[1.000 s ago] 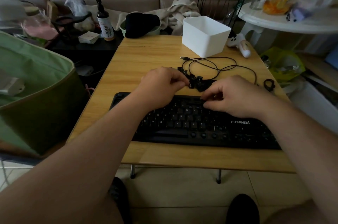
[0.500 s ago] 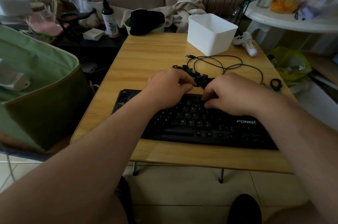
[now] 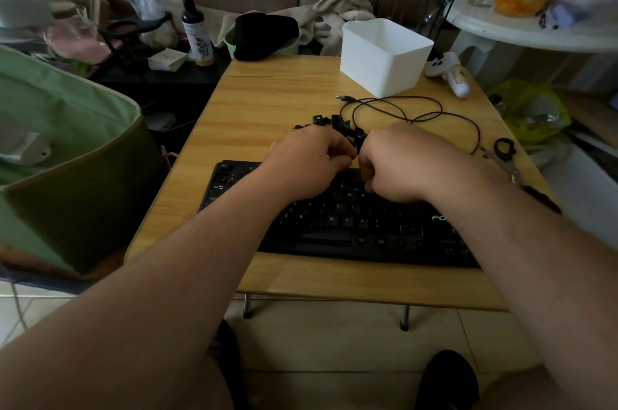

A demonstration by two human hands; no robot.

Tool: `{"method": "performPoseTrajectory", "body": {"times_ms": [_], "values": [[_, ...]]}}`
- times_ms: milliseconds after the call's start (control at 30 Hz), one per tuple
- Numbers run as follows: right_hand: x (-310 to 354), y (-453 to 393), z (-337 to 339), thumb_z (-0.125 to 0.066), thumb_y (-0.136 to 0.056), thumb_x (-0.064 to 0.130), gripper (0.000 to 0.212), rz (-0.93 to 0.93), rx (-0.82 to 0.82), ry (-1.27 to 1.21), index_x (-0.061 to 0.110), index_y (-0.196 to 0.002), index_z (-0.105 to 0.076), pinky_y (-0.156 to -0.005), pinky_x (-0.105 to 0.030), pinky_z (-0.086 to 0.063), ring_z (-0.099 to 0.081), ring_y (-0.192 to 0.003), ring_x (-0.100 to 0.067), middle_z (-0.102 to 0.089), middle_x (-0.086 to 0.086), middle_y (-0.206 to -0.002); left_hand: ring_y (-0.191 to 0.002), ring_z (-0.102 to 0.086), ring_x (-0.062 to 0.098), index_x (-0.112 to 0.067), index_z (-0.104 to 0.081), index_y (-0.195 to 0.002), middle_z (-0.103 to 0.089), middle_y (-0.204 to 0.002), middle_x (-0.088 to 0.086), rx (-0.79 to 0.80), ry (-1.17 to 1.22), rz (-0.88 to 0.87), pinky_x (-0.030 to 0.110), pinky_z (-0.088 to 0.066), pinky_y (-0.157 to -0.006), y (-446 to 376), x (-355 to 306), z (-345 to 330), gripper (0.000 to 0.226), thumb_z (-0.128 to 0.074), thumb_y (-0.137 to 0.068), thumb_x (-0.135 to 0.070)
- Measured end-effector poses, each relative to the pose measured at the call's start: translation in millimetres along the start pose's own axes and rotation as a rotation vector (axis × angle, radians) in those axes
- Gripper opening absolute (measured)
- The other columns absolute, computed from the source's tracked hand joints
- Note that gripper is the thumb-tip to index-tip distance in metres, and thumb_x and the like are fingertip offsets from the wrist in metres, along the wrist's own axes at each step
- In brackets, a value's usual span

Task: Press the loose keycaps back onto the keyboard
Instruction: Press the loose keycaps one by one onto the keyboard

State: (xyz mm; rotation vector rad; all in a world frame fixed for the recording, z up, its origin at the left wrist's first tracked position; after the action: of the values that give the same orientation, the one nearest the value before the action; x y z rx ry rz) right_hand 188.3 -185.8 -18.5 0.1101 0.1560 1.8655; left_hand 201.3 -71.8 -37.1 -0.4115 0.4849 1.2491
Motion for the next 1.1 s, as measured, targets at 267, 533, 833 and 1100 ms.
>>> {"method": "performPoseTrajectory", "body": {"times_ms": [267,533,833,1100], "values": [[-8,3,-3,-0.078,-0.086,0.025,0.013,-0.031,-0.019,-0.050,0.033,-0.078,-0.070,-0.072,-0.040,-0.060,-0.063,-0.083,-0.021,-0.064,0.006,-0.089,-0.111,-0.060,0.015,-0.043,-0.071,-0.116,-0.067,-0.111,-0.019,-0.002,0.007,0.009,0.052,-0.048,-0.105,0,4,1,0.020,-0.063,-0.100,-0.035],[-10,8,-6,-0.076,-0.089,0.036,0.004,-0.020,-0.044,-0.047,0.037,-0.091,-0.073,-0.069,-0.038,-0.058,-0.061,-0.087,-0.020,-0.061,0.010,-0.089,-0.113,-0.060,0.014,-0.042,-0.071,-0.119,-0.069,-0.118,-0.017,0.011,-0.002,-0.008,0.054,-0.047,-0.106,3,2,-3,0.022,-0.064,-0.100,-0.034],[-34,7,-12,-0.081,-0.087,0.035,0.004,-0.059,-0.078,-0.379,0.033,-0.086,-0.078,-0.067,-0.024,-0.048,-0.062,-0.084,-0.007,-0.064,0.018,-0.083,-0.104,-0.056,0.009,-0.043,-0.072,-0.116,-0.061,-0.099,-0.025,-0.001,0.013,0.016,0.052,-0.047,-0.105,0,5,-2,0.021,-0.065,-0.099,-0.033],[-47,2,-20,-0.090,-0.076,0.041,0.022,-0.153,-0.103,-0.435,0.025,-0.074,-0.075,-0.062,-0.026,-0.045,-0.062,-0.080,-0.008,-0.069,0.010,-0.081,-0.099,-0.061,0.010,-0.045,-0.072,-0.107,-0.065,-0.098,-0.023,-0.051,-0.022,0.027,0.050,-0.050,-0.102,-6,3,-2,0.018,-0.064,-0.098,-0.032]]}}
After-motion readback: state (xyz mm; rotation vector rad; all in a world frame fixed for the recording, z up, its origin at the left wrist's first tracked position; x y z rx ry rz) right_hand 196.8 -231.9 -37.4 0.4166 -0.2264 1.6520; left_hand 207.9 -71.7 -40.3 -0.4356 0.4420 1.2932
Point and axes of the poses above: each hand's wrist, its own y-axis away from the middle knuckle, its own z-axis out of the back of the hand, x = y × z, the point moved 9 cm from there along -y, towards the middle knuckle
